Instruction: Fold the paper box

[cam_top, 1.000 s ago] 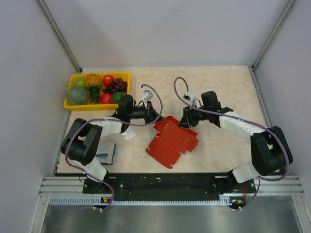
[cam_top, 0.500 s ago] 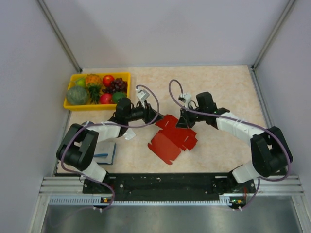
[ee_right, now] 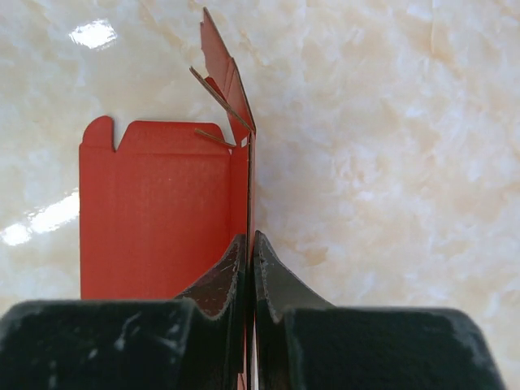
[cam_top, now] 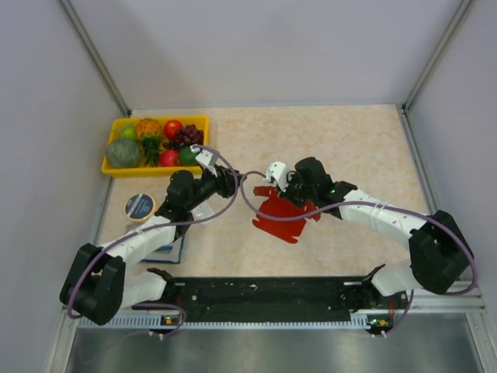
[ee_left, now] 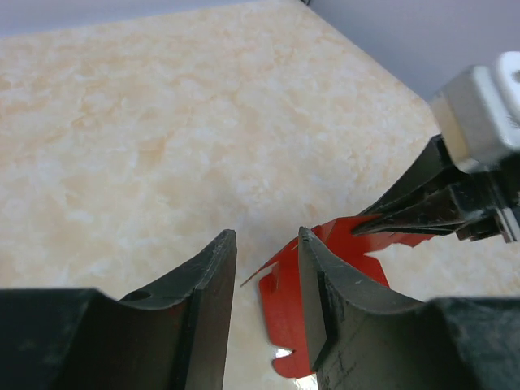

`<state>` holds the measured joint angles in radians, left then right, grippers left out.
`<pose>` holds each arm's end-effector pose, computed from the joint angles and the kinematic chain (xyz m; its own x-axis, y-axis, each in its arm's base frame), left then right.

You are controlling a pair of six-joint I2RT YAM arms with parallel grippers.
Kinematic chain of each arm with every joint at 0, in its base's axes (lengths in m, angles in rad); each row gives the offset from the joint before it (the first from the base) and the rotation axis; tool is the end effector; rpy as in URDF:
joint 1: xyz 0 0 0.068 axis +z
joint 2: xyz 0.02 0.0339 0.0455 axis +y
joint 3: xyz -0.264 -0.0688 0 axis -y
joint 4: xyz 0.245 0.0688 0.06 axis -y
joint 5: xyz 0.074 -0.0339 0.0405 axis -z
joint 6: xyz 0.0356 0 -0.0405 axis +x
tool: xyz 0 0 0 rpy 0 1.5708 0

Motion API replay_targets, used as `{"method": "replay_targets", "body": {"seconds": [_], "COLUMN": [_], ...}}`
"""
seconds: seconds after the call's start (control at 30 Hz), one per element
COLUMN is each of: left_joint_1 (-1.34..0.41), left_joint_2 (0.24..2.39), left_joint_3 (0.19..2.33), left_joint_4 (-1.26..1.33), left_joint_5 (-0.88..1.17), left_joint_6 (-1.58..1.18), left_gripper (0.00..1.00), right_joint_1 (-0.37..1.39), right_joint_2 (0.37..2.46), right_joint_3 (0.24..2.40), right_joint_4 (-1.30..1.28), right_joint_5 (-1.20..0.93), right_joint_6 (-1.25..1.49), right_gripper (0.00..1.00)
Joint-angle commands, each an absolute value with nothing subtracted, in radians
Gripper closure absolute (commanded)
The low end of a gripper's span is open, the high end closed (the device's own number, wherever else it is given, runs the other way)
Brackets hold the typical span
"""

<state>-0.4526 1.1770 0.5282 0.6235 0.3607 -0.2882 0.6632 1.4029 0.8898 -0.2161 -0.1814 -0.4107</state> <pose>0.2260 -0.1239 0.2544 -0.2283 -0.1847 -0.9559 0.6900 0.6620 -0.2927 0.2325 0.1898 0.2332 -0.1973 -0.6525 -0.7317 -0.8620 0.4709 -0.1875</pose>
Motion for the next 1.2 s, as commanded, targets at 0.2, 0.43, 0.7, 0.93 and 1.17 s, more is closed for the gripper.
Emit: {"method": "replay_targets", "body": {"seconds": [0.2, 0.43, 0.7, 0.93, 1.17], "left_joint_1": [-0.508, -0.552, -0.575, -0.584, -0.594], "left_joint_2": [1.357, 1.519, 1.572, 1.608, 1.611], "left_joint_3": [0.382, 0.457, 0.497, 0.506, 0.488], "left_joint_4": [1.067, 1.192, 1.160, 1.152, 1.149], "left_joint_5": [0.426, 0.535, 0.515, 0.538, 0.499], "left_joint_6": [-0.232, -0.141, -0.043, -0.021, 0.015], "left_gripper": [0.59, 0.55, 0.66, 0.75, 0.90], "right_joint_1": [0.700, 0.690, 0.664, 0.657, 0.641], "right_joint_2": [1.414, 1.454, 1.460, 1.466, 1.450], "right_joint_3": [0.839, 0.856, 0.868, 0.870, 0.862], "right_joint_4": [-0.069, -0.071, -0.072, -0.046, -0.008], "right_joint_5": [-0.133, -0.215, -0.285, -0.293, -0.293], "right_joint_6": [-0.632, -0.621, -0.595, -0.581, -0.462], "right_gripper": [1.00, 1.00, 1.00, 1.00, 0.89]}}
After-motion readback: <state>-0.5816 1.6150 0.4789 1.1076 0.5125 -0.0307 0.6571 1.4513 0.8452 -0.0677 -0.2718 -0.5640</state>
